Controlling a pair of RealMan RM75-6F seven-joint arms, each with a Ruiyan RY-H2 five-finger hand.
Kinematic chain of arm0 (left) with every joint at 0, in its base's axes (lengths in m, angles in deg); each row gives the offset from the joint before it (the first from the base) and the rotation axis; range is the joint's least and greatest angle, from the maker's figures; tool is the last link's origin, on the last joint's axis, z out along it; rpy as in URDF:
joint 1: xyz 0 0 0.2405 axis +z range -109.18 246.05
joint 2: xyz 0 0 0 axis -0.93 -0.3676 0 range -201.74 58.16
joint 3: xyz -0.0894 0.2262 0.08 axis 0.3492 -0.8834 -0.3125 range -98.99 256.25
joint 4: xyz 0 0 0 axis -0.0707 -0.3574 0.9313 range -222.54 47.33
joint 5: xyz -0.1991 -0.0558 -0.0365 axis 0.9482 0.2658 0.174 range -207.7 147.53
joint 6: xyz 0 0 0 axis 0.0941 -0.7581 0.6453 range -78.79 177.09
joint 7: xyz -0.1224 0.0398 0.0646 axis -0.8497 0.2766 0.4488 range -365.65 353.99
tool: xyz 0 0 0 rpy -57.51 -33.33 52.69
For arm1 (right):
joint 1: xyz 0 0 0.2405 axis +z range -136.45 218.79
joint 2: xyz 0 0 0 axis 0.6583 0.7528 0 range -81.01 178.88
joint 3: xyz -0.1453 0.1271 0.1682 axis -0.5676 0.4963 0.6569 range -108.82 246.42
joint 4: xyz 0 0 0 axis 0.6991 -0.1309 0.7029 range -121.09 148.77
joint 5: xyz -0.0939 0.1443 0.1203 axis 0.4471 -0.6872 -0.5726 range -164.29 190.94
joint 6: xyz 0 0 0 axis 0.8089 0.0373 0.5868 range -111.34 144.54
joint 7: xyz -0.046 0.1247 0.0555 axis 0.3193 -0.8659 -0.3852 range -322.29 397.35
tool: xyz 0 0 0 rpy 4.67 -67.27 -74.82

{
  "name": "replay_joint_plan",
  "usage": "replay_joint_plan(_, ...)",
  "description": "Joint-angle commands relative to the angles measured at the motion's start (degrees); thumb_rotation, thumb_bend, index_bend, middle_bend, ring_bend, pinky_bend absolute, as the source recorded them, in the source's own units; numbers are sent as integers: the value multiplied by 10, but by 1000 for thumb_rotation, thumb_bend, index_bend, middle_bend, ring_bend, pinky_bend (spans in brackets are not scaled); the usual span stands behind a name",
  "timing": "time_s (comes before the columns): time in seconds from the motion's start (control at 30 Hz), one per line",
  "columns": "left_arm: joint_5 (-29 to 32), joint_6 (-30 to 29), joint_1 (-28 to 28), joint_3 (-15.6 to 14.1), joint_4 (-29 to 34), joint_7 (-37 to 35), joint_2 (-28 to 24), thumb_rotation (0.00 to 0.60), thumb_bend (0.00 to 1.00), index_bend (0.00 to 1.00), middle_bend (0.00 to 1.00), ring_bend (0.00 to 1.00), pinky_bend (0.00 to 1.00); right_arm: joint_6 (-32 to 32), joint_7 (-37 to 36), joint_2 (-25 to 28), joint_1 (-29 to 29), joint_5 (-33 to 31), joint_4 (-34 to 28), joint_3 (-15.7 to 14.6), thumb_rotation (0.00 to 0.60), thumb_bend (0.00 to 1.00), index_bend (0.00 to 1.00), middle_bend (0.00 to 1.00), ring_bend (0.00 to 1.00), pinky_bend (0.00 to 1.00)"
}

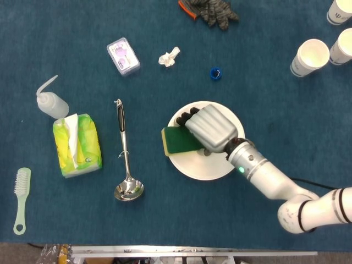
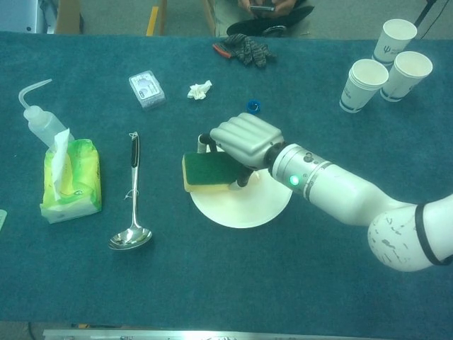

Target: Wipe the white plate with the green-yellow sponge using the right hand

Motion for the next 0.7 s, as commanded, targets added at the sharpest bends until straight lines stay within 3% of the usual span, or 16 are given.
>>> replay_joint_plan(0.03,1,-1,1,0,-2,-2,0,600,488,329,274,200,127,-6,3,-14,1,-1,15,-1,600,184,415,403,359,616)
replay_joint_plan(0.33,1,-3,1,1,-5,-7,-1,600,488,329,274,200,127,-10,-4,-39,-2,8,50,4,600,184,415,403,359,616)
replay_joint_plan(0.7,0,1,0,1,-6,-8,1,600,488,329,274,200,127,-6,2,-17,-17,11,35,-4,600,183,414,403,359,616)
